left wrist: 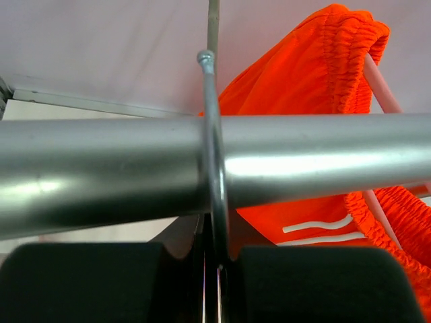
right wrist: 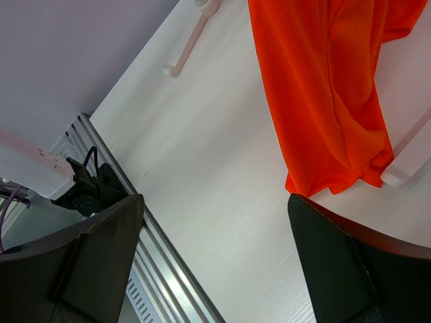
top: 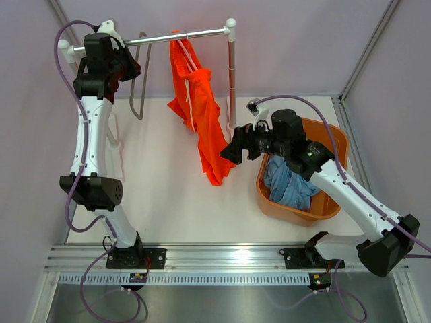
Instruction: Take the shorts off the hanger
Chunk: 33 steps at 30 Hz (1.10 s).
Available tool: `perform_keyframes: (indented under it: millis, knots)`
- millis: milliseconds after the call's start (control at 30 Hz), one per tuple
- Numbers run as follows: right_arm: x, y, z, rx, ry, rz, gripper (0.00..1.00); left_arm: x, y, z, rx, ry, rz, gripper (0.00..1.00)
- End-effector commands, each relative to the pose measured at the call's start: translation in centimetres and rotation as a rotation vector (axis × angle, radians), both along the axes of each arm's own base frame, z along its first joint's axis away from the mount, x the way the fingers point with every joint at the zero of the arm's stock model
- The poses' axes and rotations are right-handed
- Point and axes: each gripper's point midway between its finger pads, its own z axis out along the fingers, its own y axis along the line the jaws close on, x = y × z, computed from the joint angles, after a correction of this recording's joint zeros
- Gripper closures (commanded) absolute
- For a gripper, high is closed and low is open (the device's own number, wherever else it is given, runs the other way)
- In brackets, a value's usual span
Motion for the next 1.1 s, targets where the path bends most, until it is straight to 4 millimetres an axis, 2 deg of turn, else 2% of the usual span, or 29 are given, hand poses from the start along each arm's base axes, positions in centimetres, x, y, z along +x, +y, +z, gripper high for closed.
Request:
perform_keyframes:
  millis: [0, 100, 267, 333, 400, 567, 600, 667, 700, 767, 800, 867, 900, 933, 1000, 1067]
  knots:
    - [0.3, 0.4, 0.5, 0.022, -0.019, 0.016, 0.03, 0.2, 1.1, 1.6, 0.039, -0.051, 0.031, 1.00]
    - [0.3, 0.3, 0.4, 0.021, -0.014, 0.014, 0.03, 0.0, 1.2, 1.1, 0.049, -0.038, 0.039, 0.95]
    - [0.1, 0.3, 0.1, 0.018, -0.008, 0.014, 0.04, -1.0, 1.6, 1.8, 0.057, -0.061, 0.056, 0.86]
    - [0.0, 0.2, 0.0, 0.016, -0.006, 0.015, 0.03, -1.4, 1.8, 2.2, 0.061, -0.073, 0.061, 0.79]
    - [0.0, 0.2, -0.2, 0.011, -0.001, 0.015, 0.03, -2.1, 1.8, 3.2, 0.068, -0.096, 0.061, 0.72]
    - [-0.1, 0.1, -0.5, -0.003, 0.008, 0.014, 0.04, -4.0, 2.0, 5.2, 0.082, -0.140, 0.073, 0.69]
    - [-0.1, 0.0, -0.6, -0.006, 0.010, 0.013, 0.04, -4.7, 2.2, 6.1, 0.084, -0.162, 0.082, 0.68]
    - [-0.2, -0.1, -0.6, -0.009, 0.011, 0.012, 0.04, -5.3, 2.7, 6.2, 0.093, -0.165, 0.112, 0.66]
    - [-0.2, -0.2, -0.5, -0.012, 0.010, 0.012, 0.03, -6.2, 2.8, 7.2, 0.094, -0.192, 0.116, 0.66]
    - [-0.3, -0.2, -0.4, -0.014, 0.009, 0.011, 0.03, -7.0, 2.8, 7.8, 0.110, -0.207, 0.134, 0.63]
    - [-0.4, -0.3, -0.5, -0.019, 0.012, 0.010, 0.03, -8.0, 3.3, 8.8, 0.123, -0.232, 0.164, 0.62]
    - [-0.4, -0.5, -0.4, -0.023, 0.010, 0.006, 0.03, -9.0, 2.8, 9.6, 0.148, -0.255, 0.177, 0.59]
    - [-0.4, -0.7, -0.6, -0.029, 0.013, 0.001, 0.04, -9.5, 3.3, 9.9, 0.180, -0.266, 0.213, 0.59]
    - [-0.5, -0.7, -0.5, -0.029, 0.012, -0.001, 0.04, -10.6, 2.7, 11.0, 0.183, -0.295, 0.207, 0.58]
    - [-0.5, -0.9, -0.7, -0.034, 0.013, -0.008, 0.04, -11.5, 2.1, 12.0, 0.178, -0.331, 0.196, 0.57]
    - [-0.7, -1.1, -0.8, -0.037, 0.016, -0.016, 0.04, -12.9, 0.6, 13.1, 0.154, -0.372, 0.165, 0.57]
